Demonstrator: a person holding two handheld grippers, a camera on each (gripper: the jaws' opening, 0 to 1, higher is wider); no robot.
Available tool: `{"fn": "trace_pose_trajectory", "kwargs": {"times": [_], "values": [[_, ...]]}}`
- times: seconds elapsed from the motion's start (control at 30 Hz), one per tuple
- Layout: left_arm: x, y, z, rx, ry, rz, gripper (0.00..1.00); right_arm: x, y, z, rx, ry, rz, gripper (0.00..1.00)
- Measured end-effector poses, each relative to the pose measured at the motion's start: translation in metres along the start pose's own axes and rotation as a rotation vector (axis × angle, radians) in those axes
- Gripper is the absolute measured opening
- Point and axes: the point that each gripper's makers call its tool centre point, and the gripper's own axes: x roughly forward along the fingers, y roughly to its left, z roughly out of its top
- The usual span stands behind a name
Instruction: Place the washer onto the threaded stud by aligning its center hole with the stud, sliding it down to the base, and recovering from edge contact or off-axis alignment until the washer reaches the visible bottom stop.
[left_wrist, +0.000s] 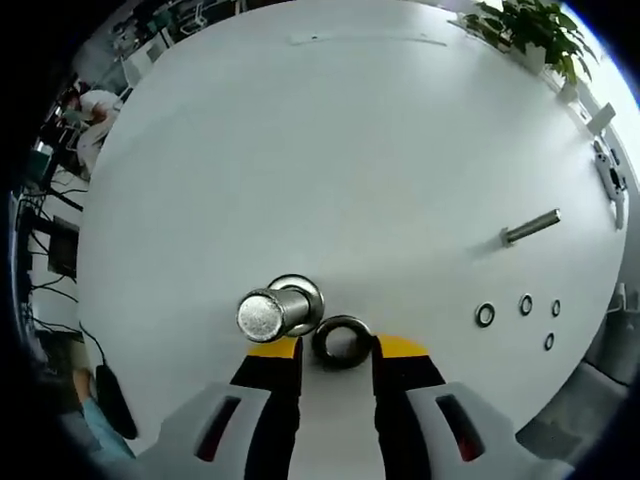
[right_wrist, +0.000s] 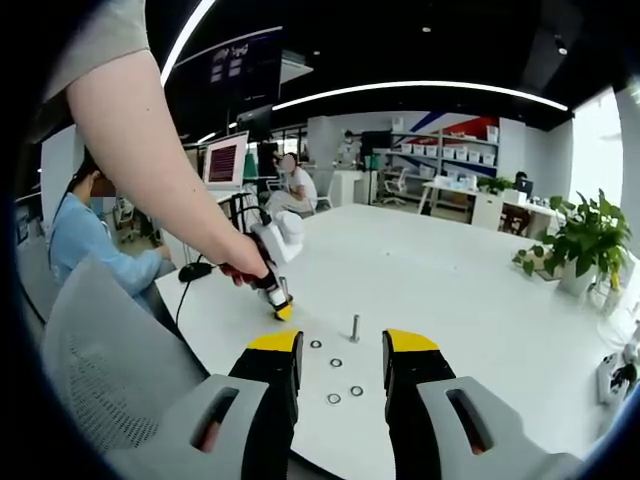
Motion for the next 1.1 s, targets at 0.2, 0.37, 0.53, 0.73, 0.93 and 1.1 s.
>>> {"fn": "trace_pose_trajectory", "kwargs": {"times": [0.2, 0.37, 0.53, 0.73, 0.93, 1.1], "values": [[0.001, 0.001, -0.001, 0.016, 0.004, -0.003, 0.21, 0.000, -0.001, 0.000, 0.002, -0.003, -0.003, 0.34], [0.001, 0.001, -0.003, 0.010, 0.003, -0.005, 0.21, 0.000, -0.001, 0.000, 0.002, -0.003, -0.006, 0.34], [0.000, 0.000, -0.006, 0.025, 0.009, -0.014, 0.21, -0.001, -0.001, 0.001, 0.002, -0.004, -0.007, 0.34], [0.000, -0.001, -0.009, 0.055, 0.026, -0.029, 0.20, -0.001, -0.001, 0.001, 0.000, -0.004, -0.008, 0.34], [0.000, -0.001, -0.010, 0.098, 0.026, -0.034, 0.20, -0.001, -0.001, 0.000, -0.001, -0.002, -0.009, 0.34], [0.001, -0.002, -0.010, 0.132, 0.035, -0.036, 0.20, -0.001, -0.001, 0.000, -0.001, -0.002, -0.008, 0.34]]}}
